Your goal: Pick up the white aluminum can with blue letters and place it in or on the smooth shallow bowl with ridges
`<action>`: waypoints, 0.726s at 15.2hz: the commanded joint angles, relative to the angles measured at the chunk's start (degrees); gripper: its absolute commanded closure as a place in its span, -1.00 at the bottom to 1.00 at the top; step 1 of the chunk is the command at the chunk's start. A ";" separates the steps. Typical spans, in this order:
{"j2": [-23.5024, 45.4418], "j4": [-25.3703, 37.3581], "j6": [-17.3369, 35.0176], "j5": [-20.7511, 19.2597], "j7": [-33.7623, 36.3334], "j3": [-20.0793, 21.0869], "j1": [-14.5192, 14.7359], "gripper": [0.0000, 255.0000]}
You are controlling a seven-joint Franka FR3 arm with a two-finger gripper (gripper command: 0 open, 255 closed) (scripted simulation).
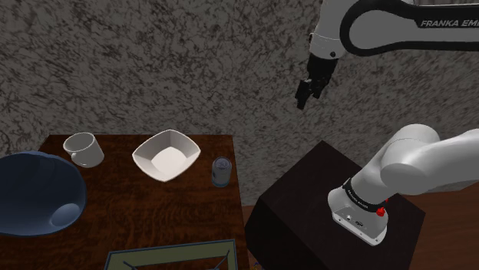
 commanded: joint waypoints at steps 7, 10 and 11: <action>9.02 -1.80 12.68 5.77 8.86 7.70 3.76 -1.00; 13.76 -1.05 17.48 7.04 12.19 10.63 4.77 -1.00; 15.47 -0.64 19.05 7.31 13.33 11.61 5.04 -1.00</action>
